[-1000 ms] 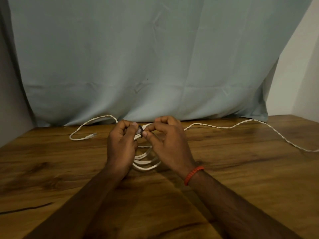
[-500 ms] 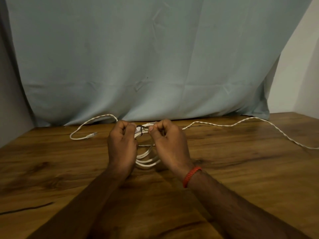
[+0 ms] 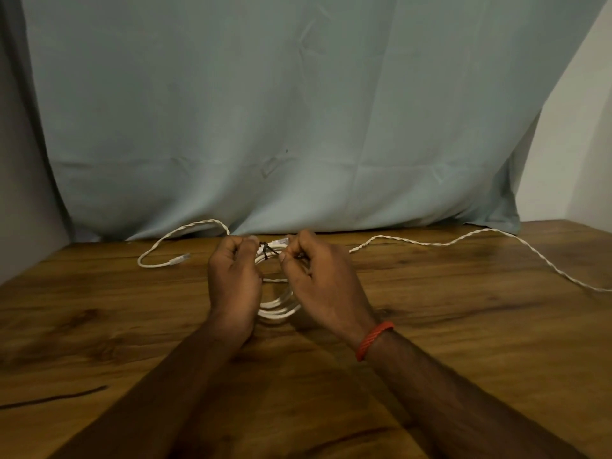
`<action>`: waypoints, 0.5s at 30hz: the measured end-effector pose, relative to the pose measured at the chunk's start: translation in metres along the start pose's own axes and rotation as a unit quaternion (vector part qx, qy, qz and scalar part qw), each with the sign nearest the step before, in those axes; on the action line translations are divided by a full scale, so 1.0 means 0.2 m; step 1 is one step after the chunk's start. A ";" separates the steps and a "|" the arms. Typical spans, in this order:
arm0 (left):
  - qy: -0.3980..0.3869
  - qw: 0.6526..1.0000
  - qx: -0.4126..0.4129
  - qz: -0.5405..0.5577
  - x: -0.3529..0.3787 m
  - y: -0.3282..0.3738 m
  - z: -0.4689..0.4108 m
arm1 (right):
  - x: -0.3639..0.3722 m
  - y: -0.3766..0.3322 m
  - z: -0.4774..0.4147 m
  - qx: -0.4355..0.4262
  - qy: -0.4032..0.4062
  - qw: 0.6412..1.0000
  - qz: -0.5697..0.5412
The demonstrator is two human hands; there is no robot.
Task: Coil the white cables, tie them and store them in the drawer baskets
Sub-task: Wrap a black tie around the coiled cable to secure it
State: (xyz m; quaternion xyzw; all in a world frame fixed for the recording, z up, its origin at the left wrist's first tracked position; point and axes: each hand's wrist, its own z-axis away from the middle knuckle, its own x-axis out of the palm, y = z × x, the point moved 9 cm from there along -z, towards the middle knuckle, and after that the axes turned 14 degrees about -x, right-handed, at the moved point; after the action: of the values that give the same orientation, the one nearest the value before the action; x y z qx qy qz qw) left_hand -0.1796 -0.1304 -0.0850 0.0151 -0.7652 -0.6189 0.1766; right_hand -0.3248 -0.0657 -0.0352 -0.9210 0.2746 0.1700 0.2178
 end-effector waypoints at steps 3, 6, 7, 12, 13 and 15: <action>0.005 0.999 -0.039 0.023 0.00 -0.04 -0.01 | 0.03 -0.02 0.00 -0.013 -0.017 1.000 -0.016; 0.015 0.998 -0.061 0.029 -0.01 -0.06 -0.02 | 0.05 -0.01 -0.01 -0.026 -0.039 0.999 -0.005; 0.020 0.997 -0.064 0.031 -0.02 -0.06 -0.03 | 0.05 -0.01 -0.01 -0.031 -0.043 0.999 0.007; 0.037 0.997 -0.058 0.043 -0.02 -0.03 -0.01 | 0.04 -0.08 -0.03 -0.084 -0.057 0.994 0.052; 0.040 0.996 -0.056 0.050 -0.02 -0.02 0.00 | 0.04 -0.09 -0.03 -0.095 -0.053 0.993 0.053; 0.052 0.997 -0.049 0.040 -0.03 -0.01 0.00 | 0.04 -0.11 -0.03 -0.113 -0.048 0.992 0.040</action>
State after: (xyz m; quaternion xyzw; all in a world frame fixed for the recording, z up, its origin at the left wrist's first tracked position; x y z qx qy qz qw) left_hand -0.1747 -0.1290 -0.0883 0.0081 -0.7235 -0.6467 0.2416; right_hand -0.3040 -0.0555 -0.0270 -0.9186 0.2798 0.2528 0.1182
